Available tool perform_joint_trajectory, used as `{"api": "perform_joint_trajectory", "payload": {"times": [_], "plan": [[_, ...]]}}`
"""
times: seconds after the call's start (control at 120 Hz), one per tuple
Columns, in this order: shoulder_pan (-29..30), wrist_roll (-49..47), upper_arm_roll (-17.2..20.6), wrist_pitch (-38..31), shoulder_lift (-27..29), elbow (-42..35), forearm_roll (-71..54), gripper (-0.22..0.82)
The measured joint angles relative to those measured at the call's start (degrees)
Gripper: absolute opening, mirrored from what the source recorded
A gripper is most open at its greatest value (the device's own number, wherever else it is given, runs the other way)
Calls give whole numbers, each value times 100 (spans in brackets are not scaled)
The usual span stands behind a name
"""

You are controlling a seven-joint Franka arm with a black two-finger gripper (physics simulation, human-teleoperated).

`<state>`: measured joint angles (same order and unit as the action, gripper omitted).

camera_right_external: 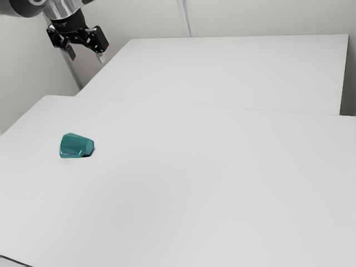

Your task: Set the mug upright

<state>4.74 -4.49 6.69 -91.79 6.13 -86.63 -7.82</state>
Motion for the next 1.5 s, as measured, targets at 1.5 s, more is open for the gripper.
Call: {"api": "perform_joint_trajectory", "payload": {"times": [1.5], "plan": [[3469, 2613, -486, -78, -4112, 1134, 3135, 60]]}}
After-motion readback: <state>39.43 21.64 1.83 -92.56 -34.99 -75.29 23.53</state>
